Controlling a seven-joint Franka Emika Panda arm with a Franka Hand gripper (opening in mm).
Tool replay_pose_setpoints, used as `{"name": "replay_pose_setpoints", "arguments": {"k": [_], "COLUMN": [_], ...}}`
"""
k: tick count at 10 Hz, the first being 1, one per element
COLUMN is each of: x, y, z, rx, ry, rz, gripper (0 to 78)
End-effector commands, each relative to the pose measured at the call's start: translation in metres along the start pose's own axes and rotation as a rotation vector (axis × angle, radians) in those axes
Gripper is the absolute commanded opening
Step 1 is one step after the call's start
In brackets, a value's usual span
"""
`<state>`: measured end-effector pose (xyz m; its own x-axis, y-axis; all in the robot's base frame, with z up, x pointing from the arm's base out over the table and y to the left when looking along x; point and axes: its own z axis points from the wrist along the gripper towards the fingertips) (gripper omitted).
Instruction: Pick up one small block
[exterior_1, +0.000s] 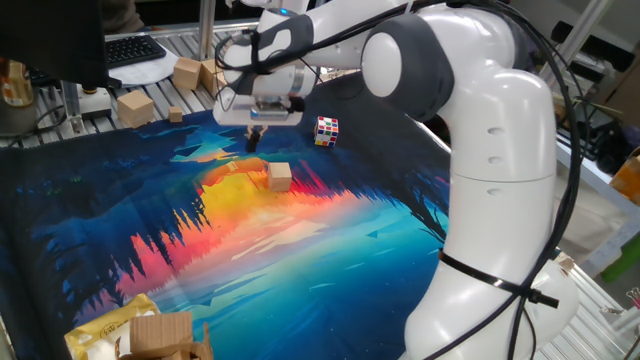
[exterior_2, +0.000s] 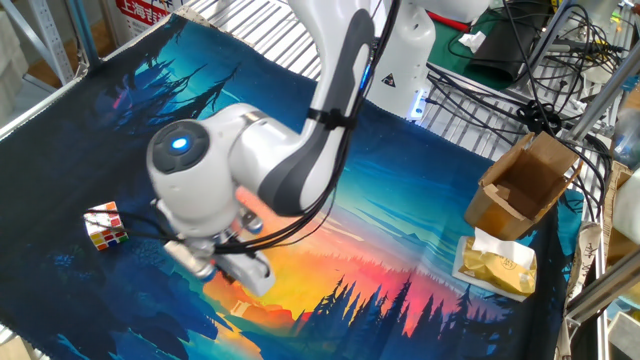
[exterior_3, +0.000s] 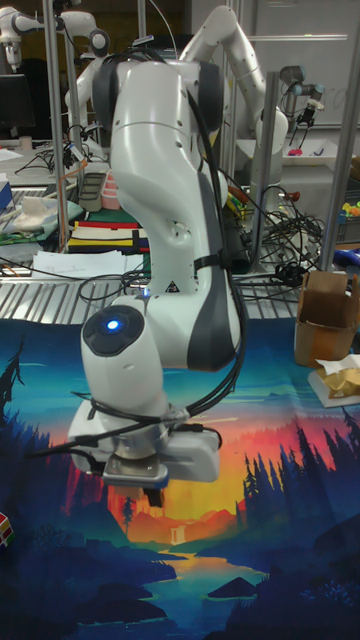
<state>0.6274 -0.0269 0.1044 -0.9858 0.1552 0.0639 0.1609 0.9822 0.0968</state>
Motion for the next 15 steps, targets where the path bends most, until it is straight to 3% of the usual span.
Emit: {"name": "replay_pose_setpoints", "arguments": {"k": [1,6,7,15], "x": [0.029,0.04,0.04,0.041], "y": [-0.002,-0.025,-0.028,-0.037], "z": [-0.013,-0.021,-0.021,-0.02], "rx": [0.024,0.038,0.055,0.069], "ry": [-0.013,-0.02,-0.023,-0.037], "rz": [-0.023,-0.095,-0.103,-0.112], "gripper": [0.0,0.0,0.0,0.0]}}
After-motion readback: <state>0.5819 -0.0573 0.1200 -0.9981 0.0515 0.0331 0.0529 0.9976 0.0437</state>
